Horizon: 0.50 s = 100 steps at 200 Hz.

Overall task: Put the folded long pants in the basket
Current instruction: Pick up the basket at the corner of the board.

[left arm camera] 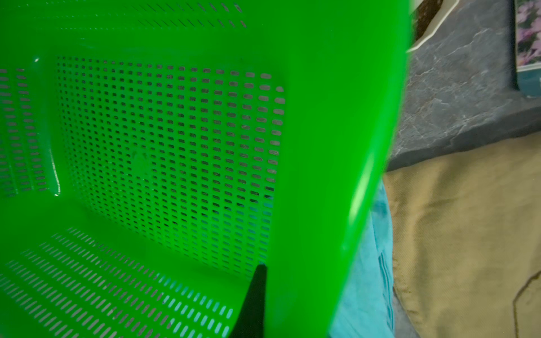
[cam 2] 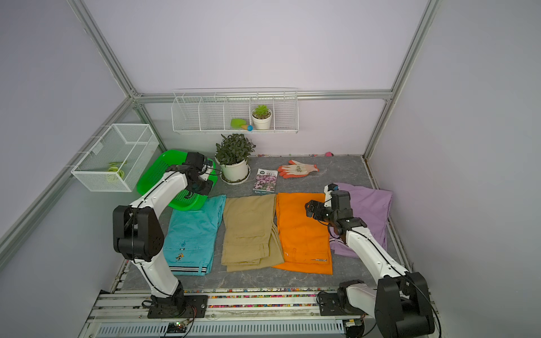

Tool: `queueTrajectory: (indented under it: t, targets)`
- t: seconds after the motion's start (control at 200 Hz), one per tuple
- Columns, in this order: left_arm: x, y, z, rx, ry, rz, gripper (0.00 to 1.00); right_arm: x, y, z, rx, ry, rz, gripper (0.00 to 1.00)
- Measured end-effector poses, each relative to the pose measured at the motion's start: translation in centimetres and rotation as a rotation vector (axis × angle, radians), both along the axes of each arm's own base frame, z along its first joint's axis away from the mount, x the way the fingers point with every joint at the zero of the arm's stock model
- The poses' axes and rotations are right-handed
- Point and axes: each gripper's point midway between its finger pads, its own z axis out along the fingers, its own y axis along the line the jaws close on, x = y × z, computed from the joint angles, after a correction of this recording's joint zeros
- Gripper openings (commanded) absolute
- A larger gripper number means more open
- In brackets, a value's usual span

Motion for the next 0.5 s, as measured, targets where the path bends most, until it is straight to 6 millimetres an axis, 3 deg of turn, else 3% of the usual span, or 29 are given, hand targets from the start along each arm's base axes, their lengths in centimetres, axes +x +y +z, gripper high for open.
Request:
queueTrajectory:
  t: [0.185, 0.37, 0.435, 0.5]
  targets:
    - [-1.7, -0.2, 4.0, -0.089, 0.002, 0.096, 0.00, 0.0, 0.0, 0.1, 0.001, -0.001, 0.001, 0.93]
    - [-6.4, -1.0, 5.4, -0.152, 0.145, 0.236, 0.00, 0.3, 0.1, 0.7, 0.003, -0.009, 0.000, 0.93]
    - [-8.4, -2.5, 5.2, -0.149, 0.206, 0.249, 0.00, 0.5, 0.1, 1.0, 0.006, -0.015, -0.001, 0.93]
    - [-10.5, -5.3, 5.0, -0.145, 0.260, 0.221, 0.00, 0.5, 0.1, 1.2, 0.006, -0.017, -0.001, 0.93]
